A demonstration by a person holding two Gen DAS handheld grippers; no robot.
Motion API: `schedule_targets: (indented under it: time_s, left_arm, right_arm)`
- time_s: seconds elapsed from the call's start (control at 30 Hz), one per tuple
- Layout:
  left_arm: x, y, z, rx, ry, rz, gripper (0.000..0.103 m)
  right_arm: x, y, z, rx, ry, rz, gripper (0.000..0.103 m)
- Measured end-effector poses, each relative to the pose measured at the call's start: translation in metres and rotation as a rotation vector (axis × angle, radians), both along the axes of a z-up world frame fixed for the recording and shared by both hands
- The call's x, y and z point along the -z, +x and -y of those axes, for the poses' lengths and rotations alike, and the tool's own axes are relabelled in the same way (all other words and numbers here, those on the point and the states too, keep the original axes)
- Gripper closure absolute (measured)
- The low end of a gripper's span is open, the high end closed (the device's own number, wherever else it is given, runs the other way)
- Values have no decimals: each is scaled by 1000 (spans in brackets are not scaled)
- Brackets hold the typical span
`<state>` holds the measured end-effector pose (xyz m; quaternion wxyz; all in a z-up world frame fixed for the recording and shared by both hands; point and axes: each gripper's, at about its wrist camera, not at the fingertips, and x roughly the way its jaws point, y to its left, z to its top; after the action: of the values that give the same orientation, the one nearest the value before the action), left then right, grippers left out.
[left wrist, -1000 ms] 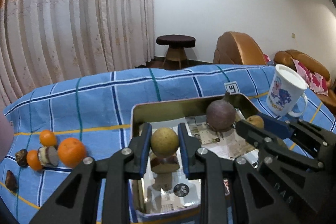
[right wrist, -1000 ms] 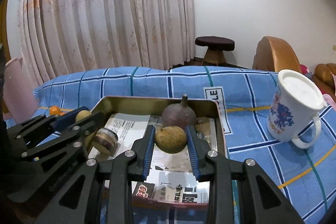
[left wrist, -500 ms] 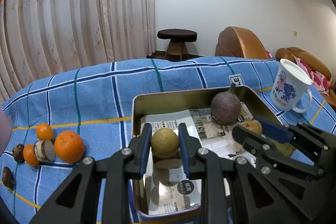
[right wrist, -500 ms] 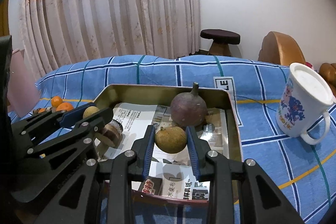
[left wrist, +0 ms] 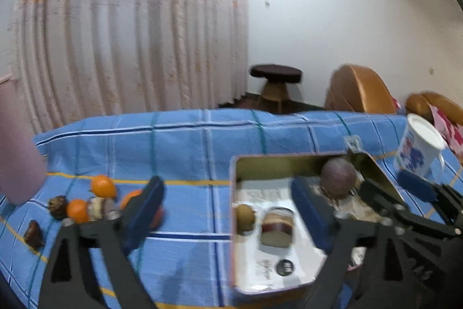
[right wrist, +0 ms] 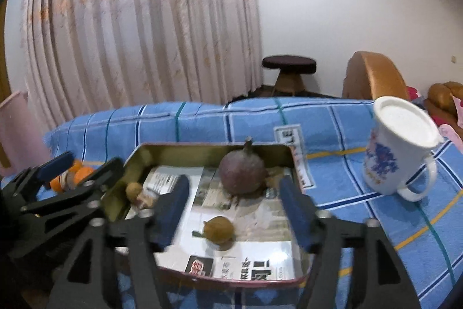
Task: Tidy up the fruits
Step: 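Carry both small fruits into the tin and open both tools, then grasp the large orange with the right tool while the left tool grasps the brown chestnut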
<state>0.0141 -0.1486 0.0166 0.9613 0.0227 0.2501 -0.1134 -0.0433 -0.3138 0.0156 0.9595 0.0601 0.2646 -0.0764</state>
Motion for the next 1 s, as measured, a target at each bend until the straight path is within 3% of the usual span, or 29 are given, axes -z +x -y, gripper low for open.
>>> schedule_targets:
  time_s: [0.07,0.27,0.47,1.0]
  left_arm:
    - [-3,-2,-11,-24,-21,21,0]
    - [-6,-6,-33,-49,-15,32,0]
    - [-3,-12,-53,-92,25,78,0]
    - [10,-11,-112,-153,32,20,0]
  right_arm:
    - [-3,-2,1,11,7,25,21]
    - [-3,-4,-17,17,-100,62,21]
    - [-6,-10,-30,15,-126,117,20]
    - [-8,-26,-60,69,-143,144,20]
